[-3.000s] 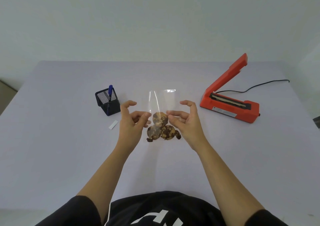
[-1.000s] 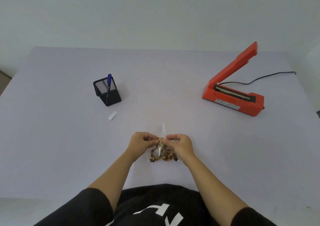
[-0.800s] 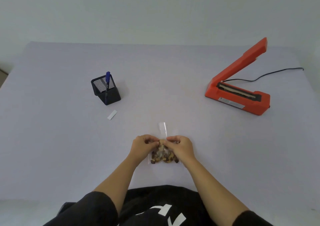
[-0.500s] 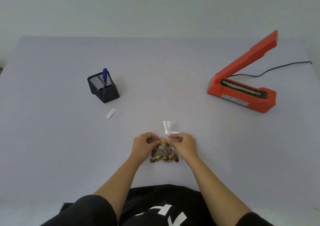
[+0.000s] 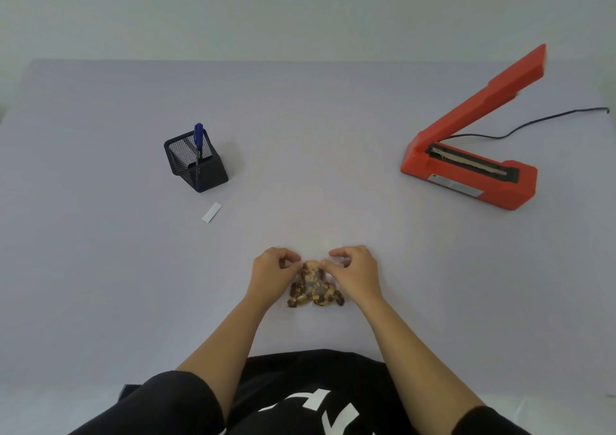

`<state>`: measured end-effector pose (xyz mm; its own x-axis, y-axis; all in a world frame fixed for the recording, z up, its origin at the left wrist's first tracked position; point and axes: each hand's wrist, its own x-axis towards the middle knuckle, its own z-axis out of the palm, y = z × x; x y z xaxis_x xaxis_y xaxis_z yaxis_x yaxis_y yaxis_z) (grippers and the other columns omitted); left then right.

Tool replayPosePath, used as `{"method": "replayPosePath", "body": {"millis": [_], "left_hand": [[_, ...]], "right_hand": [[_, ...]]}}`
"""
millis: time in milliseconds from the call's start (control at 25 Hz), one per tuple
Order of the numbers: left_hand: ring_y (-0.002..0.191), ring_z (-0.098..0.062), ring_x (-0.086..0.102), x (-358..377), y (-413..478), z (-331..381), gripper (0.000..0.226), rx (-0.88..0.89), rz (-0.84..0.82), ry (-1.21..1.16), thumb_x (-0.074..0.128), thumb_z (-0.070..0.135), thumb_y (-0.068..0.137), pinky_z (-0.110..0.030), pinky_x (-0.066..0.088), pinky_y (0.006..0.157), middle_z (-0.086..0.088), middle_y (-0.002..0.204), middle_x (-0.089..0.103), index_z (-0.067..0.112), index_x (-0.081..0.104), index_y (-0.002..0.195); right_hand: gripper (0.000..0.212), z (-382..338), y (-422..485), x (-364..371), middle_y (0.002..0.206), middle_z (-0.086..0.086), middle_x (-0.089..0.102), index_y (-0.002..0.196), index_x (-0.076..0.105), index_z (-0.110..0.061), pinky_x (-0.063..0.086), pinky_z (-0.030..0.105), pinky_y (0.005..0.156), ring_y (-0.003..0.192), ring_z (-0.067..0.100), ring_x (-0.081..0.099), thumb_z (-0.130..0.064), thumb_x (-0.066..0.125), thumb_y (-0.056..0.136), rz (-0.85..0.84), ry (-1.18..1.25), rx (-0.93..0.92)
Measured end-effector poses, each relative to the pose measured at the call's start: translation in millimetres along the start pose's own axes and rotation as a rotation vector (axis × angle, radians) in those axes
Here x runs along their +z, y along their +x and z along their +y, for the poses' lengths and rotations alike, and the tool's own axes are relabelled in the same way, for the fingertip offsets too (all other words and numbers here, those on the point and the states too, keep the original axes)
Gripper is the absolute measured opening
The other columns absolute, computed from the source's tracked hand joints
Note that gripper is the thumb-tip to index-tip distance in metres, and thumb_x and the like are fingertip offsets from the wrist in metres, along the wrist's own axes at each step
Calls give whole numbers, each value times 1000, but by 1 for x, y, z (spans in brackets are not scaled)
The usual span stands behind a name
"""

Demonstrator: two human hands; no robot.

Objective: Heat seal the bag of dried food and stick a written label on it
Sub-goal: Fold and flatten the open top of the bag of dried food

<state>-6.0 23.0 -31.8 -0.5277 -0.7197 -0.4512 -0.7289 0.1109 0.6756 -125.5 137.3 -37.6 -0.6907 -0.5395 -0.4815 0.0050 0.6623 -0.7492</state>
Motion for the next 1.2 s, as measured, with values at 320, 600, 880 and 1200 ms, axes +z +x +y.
{"method": "replayPosePath", "body": {"millis": [320, 600, 880, 1200], "left_hand": [[70, -17, 54, 11, 13, 19, 29, -193, 14, 109, 69, 33, 81, -28, 44, 65, 1, 67, 57, 12, 56, 66], [44, -11, 39, 10, 16, 29, 50, -254, 25, 209, 70, 31, 80, -22, 29, 44, 3, 45, 40, 15, 39, 45], [76, -23, 57, 6, 22, 26, 28, -253, 0, 270, 75, 33, 77, -28, 43, 63, -8, 94, 53, 9, 60, 73], [90, -26, 64, 14, 19, 33, 10, -106, -6, 310, 62, 11, 85, -32, 52, 78, -10, 97, 69, 5, 68, 90]], "right_hand": [[23, -8, 5, 12, 101, 4, 60, 80, 66, -15, 45, 25, 80, 90, 14, 57, -33, 77, 71, 118, -74, 60], [23, -11, 10, 13, 101, 5, 63, 82, 68, -14, 47, 26, 75, 92, 19, 61, -33, 76, 72, 96, -192, 78], [26, -18, 13, 5, 102, 5, 55, 80, 69, -14, 52, 33, 71, 93, 23, 57, -39, 75, 74, 91, -408, 51], [10, -24, 14, 11, 92, 7, 70, 89, 70, -12, 54, 35, 77, 90, 25, 64, -14, 62, 82, -13, -490, -120]]}}
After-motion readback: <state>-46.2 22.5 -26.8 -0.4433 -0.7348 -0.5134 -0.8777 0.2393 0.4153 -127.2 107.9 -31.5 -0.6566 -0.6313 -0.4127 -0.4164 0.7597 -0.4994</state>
